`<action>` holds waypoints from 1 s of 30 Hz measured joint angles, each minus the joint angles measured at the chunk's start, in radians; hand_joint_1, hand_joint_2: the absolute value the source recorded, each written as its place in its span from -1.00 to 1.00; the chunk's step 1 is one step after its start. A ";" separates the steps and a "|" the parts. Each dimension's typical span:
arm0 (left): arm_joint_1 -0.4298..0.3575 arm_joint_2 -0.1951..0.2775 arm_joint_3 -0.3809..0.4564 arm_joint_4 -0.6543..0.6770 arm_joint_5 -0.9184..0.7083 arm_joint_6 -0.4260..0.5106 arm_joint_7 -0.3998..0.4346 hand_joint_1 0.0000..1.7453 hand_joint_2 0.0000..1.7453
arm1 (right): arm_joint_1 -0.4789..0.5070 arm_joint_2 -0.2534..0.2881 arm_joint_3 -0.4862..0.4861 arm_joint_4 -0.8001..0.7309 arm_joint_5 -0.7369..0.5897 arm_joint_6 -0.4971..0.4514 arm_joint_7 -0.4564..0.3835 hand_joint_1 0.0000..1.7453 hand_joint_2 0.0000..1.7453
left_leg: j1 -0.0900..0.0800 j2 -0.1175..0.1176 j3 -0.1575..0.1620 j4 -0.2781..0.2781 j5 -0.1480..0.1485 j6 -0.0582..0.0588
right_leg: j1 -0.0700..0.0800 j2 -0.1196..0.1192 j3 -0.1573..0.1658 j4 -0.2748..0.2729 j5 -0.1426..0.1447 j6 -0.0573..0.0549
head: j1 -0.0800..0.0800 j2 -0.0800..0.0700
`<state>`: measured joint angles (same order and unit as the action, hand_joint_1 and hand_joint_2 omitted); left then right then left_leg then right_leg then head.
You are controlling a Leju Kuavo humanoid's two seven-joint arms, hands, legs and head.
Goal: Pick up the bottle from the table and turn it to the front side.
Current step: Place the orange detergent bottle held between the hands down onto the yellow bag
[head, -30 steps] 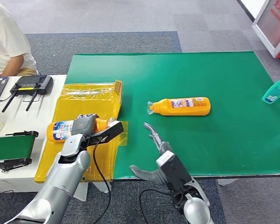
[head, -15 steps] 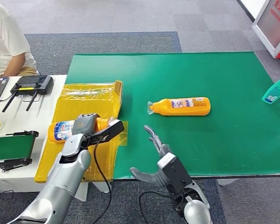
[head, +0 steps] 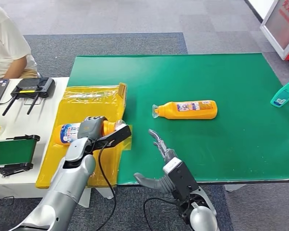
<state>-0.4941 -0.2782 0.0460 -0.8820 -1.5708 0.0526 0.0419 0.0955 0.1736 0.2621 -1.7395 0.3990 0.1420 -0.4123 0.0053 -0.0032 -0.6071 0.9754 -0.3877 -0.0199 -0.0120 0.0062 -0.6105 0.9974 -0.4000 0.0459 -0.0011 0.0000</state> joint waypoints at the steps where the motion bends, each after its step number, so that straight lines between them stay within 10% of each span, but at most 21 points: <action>1: 0.000 -0.003 -0.002 0.000 0.000 0.001 -0.006 1.00 1.00 | 0.000 0.000 0.000 0.002 -0.001 0.000 -0.001 -1.00 1.00 | 0.000 0.000 0.000 0.000 0.000 0.000 | 0.000 0.000 0.000 0.000 0.000 0.000 | 0.000 0.000; 12: 0.000 -0.021 -0.032 0.000 0.014 0.004 -0.035 1.00 1.00 | 0.000 0.000 0.000 0.006 -0.003 0.001 -0.006 -1.00 1.00 | 0.000 0.000 0.000 0.000 0.000 0.000 | 0.000 0.000 0.000 0.000 0.000 0.000 | 0.000 0.000; 17: 0.000 -0.031 -0.043 0.000 0.016 0.002 -0.035 -1.00 1.00 | 0.000 0.000 0.000 0.007 -0.003 0.001 -0.006 -1.00 1.00 | 0.000 0.000 0.000 0.000 0.000 0.000 | 0.000 0.000 0.000 0.000 0.000 0.000 | 0.000 0.000; 30: 0.001 -0.044 -0.084 0.010 0.031 0.017 -0.052 -1.00 1.00 | -0.010 0.000 -0.001 0.007 -0.003 0.010 0.003 -1.00 1.00 | 0.000 0.000 0.000 0.000 0.000 0.000 | 0.000 0.000 0.000 0.000 0.000 0.000 | 0.000 0.000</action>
<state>-0.4927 -0.3223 -0.0376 -0.8724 -1.5398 0.0700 -0.0097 0.0857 0.1736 0.2613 -1.7326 0.3960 0.1521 -0.4097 0.0054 -0.0032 -0.6072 0.9754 -0.3878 -0.0199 -0.0120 0.0062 -0.6107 0.9974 -0.4000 0.0459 -0.0011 0.0000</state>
